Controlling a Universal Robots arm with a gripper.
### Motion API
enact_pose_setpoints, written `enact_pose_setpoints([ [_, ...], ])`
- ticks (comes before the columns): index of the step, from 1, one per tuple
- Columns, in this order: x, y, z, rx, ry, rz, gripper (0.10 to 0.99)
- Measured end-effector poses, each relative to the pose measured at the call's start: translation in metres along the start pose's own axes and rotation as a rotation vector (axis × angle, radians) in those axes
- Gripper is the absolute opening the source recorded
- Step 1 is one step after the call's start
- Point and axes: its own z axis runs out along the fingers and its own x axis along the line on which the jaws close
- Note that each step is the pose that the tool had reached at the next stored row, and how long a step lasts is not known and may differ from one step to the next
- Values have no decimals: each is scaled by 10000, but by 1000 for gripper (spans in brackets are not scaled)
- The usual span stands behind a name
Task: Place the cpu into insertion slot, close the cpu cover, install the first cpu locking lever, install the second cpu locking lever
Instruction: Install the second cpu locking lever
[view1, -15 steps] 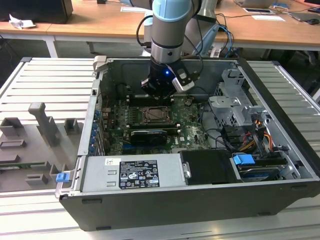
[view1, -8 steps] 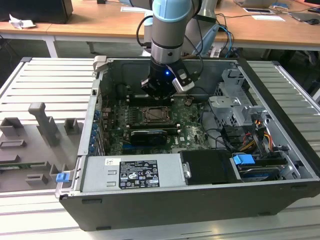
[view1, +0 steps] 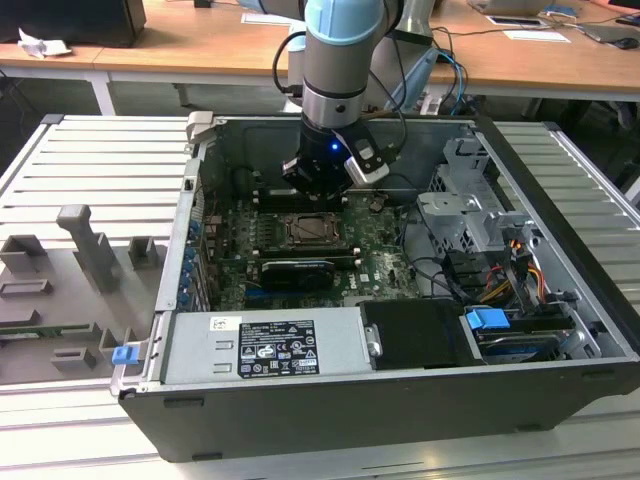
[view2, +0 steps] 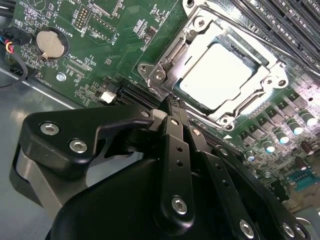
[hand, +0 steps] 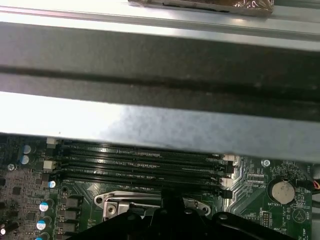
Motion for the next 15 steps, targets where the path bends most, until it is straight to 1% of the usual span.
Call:
enact_pose_setpoints([
  [10, 2, -15, -5, 0, 1, 0, 106],
  [15, 1, -11, -35, -3, -2, 1, 106],
])
